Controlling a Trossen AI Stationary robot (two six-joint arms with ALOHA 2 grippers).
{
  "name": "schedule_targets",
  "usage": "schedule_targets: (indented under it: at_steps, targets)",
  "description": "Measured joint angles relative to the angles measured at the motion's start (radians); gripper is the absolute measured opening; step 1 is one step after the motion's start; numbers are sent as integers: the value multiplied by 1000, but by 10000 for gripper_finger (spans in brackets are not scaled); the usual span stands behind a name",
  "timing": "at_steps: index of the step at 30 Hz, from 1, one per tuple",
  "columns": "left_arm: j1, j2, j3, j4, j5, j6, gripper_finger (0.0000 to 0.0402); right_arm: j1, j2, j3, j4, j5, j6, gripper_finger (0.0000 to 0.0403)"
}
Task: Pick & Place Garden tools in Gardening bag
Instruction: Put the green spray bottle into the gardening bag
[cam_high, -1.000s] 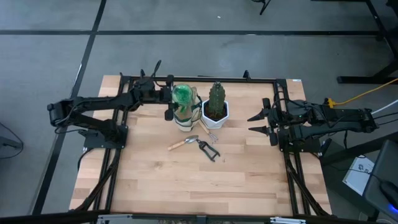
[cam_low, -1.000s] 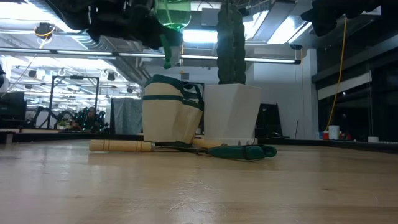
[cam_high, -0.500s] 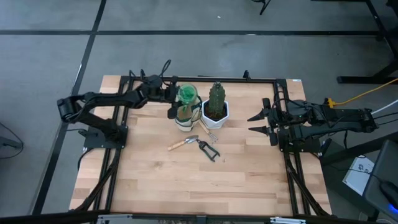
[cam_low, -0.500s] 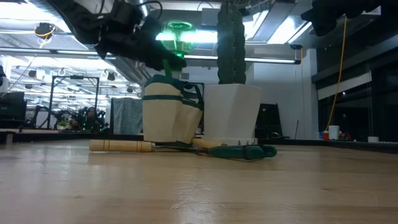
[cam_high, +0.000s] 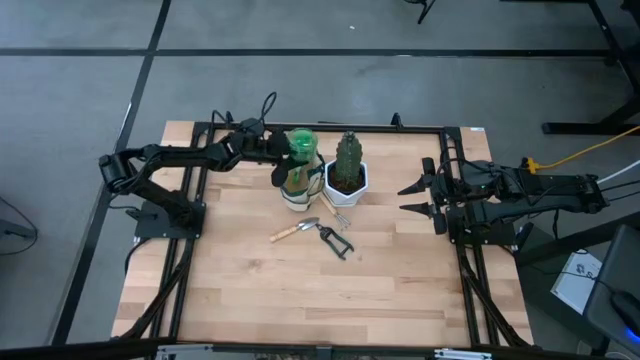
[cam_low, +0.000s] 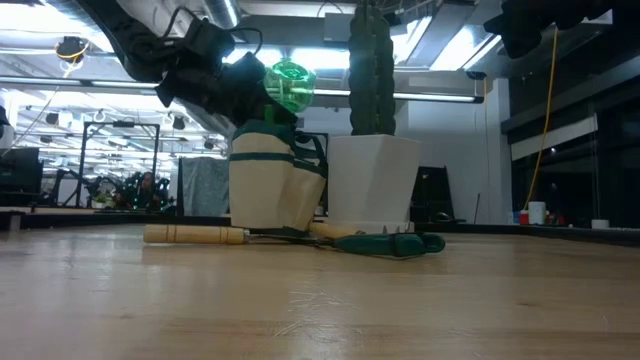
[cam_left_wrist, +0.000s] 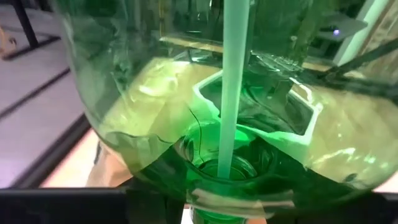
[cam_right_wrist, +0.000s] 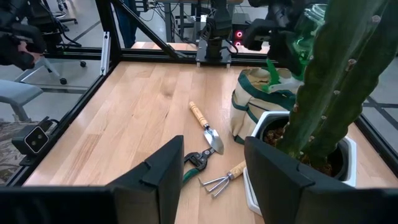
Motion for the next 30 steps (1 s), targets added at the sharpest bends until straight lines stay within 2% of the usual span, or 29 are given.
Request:
schedule_targets:
  at_steps: [7, 12, 19, 26, 30]
  targets:
    - [5, -6, 0, 8, 2, -122, 163, 0, 0, 0, 0, 0, 0, 172]
    - [24, -54, 9, 23, 2, -108, 150, 0, 0, 0, 0, 0, 0, 172]
    - [57, -176, 10, -2, 6, -95, 159, 0, 0, 0, 0, 0, 0, 172]
    - [65, -299, -2, -99, 161, -64, 150, 0, 0, 0, 0, 0, 0, 172]
    - [51, -365, -48, -98, 168, -37, 156, 0, 0, 0, 0, 0, 0, 172]
